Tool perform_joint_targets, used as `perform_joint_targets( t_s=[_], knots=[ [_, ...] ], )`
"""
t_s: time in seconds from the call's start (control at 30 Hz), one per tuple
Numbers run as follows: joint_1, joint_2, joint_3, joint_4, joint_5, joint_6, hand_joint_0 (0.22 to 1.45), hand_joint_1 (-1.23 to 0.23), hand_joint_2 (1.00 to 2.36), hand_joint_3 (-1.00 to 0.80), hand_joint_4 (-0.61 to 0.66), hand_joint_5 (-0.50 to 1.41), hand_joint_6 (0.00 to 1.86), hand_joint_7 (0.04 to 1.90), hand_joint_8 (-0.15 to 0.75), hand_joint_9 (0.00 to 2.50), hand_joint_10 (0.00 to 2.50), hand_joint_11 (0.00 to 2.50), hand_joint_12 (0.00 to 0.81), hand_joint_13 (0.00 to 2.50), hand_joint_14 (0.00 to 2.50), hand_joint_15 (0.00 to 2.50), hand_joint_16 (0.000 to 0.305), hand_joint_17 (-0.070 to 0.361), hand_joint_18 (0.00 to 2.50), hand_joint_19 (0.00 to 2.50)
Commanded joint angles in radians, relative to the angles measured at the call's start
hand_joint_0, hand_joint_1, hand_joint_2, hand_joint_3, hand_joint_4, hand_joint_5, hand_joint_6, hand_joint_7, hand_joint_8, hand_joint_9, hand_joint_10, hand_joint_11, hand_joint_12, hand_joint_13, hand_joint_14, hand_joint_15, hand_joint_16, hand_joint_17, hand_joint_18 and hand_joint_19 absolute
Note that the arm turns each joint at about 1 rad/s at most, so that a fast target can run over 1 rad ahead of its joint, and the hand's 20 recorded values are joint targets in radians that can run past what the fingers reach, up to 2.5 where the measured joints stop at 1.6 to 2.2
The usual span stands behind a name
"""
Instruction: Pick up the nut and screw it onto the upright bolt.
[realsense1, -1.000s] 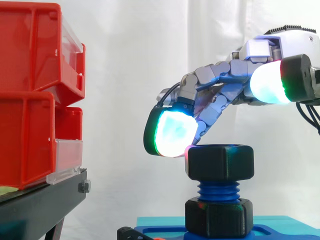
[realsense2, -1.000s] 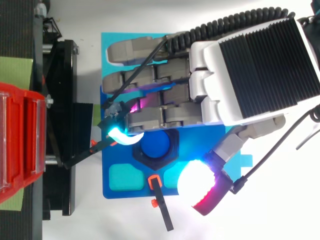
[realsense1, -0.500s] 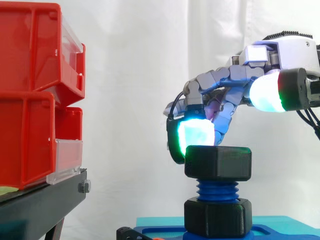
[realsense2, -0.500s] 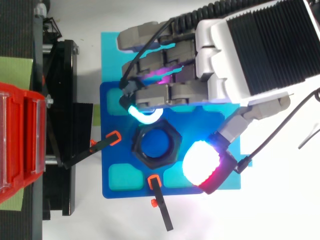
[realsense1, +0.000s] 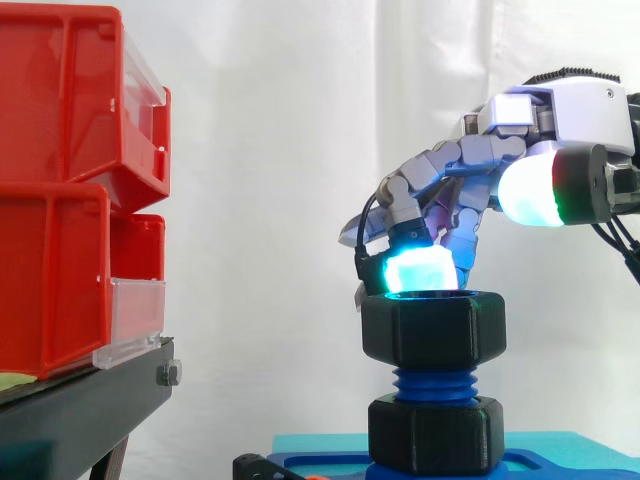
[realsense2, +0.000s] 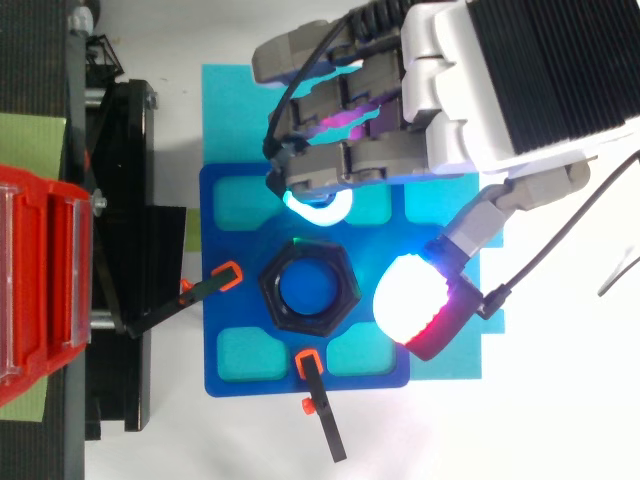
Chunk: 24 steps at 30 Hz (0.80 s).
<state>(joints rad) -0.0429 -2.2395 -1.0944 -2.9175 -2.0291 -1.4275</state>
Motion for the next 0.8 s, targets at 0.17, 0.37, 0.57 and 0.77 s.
perform_joint_targets(
  t_s=[0.17, 0.37, 0.57, 0.77],
  knots=[
    [0.003, 0.0, 0.001, 0.04, -0.002, 0.007, 0.53, -0.21, 1.0, -0.5, 0.22, -0.08, 0.5, 0.76, 0.225, 0.93, 0.0, 0.0, 0.243, 0.61, 0.0, 0.0, 0.022, 0.05, 0.25, 0.0],
    [0.012, 0.0, -0.001, 0.047, 0.003, 0.012, 0.52, -0.19, 1.0, -0.5, 0.21, -0.1, 0.5, 0.66, 0.208, 0.83, 0.0, 0.0, 0.252, 0.55, 0.0, 0.0, 0.026, 0.059, 0.2, 0.0],
    [0.031, 0.0, -0.001, 0.04, 0.017, 0.012, 0.51, -0.16, 1.0, -0.5, 0.2, -0.1, 0.5, 0.65, 0.198, 0.74, 0.0, 0.0, 0.267, 0.46, 0.0, 0.0, 0.029, 0.066, 0.13, 0.0],
    [0.052, 0.0, -0.001, 0.031, 0.035, 0.015, 0.51, -0.15, 1.0, -0.5, 0.18, -0.09, 0.5, 0.64, 0.187, 0.67, 0.0, 0.0, 0.276, 0.41, 0.0, 0.0, 0.031, 0.069, 0.06, 0.0]
  ],
)
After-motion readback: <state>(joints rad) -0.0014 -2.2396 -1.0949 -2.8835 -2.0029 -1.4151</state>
